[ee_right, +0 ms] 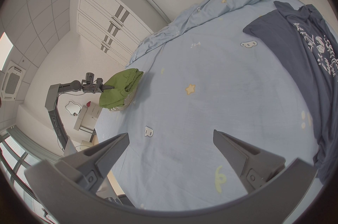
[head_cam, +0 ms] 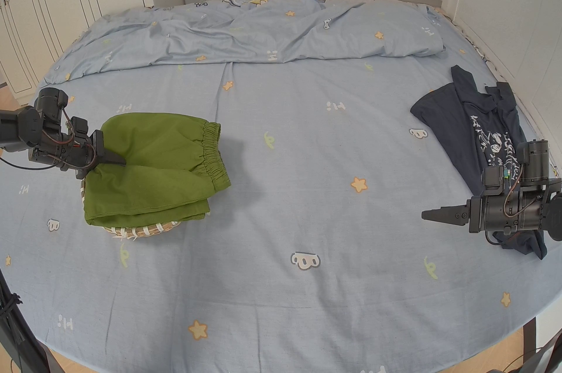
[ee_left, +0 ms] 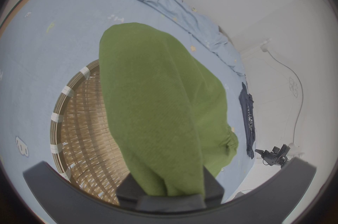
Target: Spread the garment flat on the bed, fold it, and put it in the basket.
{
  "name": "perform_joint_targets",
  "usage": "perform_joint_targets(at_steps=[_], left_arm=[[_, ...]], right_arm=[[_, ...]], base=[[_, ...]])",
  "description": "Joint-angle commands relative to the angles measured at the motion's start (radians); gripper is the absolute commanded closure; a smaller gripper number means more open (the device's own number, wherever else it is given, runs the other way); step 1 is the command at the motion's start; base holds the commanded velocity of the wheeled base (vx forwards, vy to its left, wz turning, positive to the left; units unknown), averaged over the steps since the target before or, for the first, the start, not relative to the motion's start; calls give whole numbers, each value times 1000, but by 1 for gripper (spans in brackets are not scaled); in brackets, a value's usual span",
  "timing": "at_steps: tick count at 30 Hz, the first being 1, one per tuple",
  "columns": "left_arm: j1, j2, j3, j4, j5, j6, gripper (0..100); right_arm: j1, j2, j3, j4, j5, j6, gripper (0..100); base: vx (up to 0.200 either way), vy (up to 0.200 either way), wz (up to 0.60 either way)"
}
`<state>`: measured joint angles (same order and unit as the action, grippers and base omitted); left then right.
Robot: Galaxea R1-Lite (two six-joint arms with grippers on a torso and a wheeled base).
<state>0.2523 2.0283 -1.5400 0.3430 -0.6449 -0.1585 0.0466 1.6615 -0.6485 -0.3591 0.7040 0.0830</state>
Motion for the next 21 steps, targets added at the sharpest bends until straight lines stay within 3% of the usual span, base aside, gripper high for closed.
perform_joint_targets(at_steps=[1,9,14,21], left_arm=[[-12,81,-92,85,53,-3,100],[-53,121,-198,205,103,-3,100],[-70,151,-235,237,214,-9,100],[-79,188,-275,264,223,-26,100]], right_arm=[[1,0,1,-1,0,0,0],[-1,0,1,-1,0,0,0],[1,0,1,-1,0,0,0],[1,0,3,-1,0,0,0]], base=[[0,0,0],[0,0,0],[0,0,0],[0,0,0]])
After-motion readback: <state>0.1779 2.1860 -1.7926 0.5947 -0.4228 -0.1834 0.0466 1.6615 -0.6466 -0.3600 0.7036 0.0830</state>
